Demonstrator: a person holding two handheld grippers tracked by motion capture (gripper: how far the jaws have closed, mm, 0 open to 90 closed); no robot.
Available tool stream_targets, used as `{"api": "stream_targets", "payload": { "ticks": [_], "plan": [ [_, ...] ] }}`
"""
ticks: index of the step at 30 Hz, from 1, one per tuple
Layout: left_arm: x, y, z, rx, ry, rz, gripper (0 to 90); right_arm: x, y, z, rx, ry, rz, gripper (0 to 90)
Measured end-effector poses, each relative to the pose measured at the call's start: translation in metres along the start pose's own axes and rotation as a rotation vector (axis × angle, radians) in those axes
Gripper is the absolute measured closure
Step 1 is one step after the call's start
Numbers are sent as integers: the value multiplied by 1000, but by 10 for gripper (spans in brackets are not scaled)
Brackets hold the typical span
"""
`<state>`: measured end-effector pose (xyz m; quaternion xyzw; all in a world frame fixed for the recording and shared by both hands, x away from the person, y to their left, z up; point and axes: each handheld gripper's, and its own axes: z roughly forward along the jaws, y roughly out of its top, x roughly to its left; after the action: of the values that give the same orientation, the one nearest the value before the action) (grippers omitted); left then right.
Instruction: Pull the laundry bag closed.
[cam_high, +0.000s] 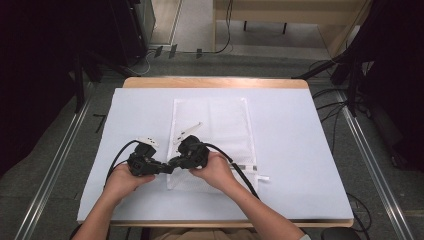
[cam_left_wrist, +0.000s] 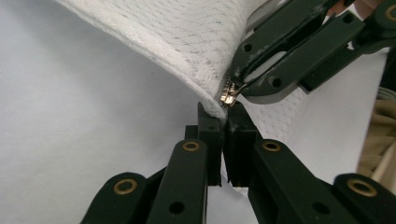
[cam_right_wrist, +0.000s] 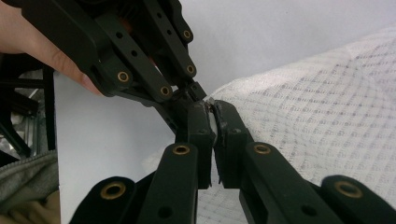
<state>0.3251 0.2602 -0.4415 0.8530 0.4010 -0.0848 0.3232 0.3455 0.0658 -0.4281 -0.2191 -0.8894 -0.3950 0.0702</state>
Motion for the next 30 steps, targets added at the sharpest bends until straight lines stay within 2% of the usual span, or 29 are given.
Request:
{"api": "stream_targets", "payload": {
  "ticks": [1, 6, 15, 30],
  "plan": [
    [-2, 1, 0, 7, 13, 1, 874, 0, 0, 0, 2, -1, 2, 879],
    [-3, 3, 0, 5, 14, 1, 879, -4, -2, -1, 11, 5, 35, 880],
    [-3, 3, 0, 10, 26, 3, 883, -9, -7, 3, 25, 12, 54, 882],
    [-1, 1, -3, 8, 20, 10, 887, -13, -10, 2, 34, 7, 47, 883]
  ]
}}
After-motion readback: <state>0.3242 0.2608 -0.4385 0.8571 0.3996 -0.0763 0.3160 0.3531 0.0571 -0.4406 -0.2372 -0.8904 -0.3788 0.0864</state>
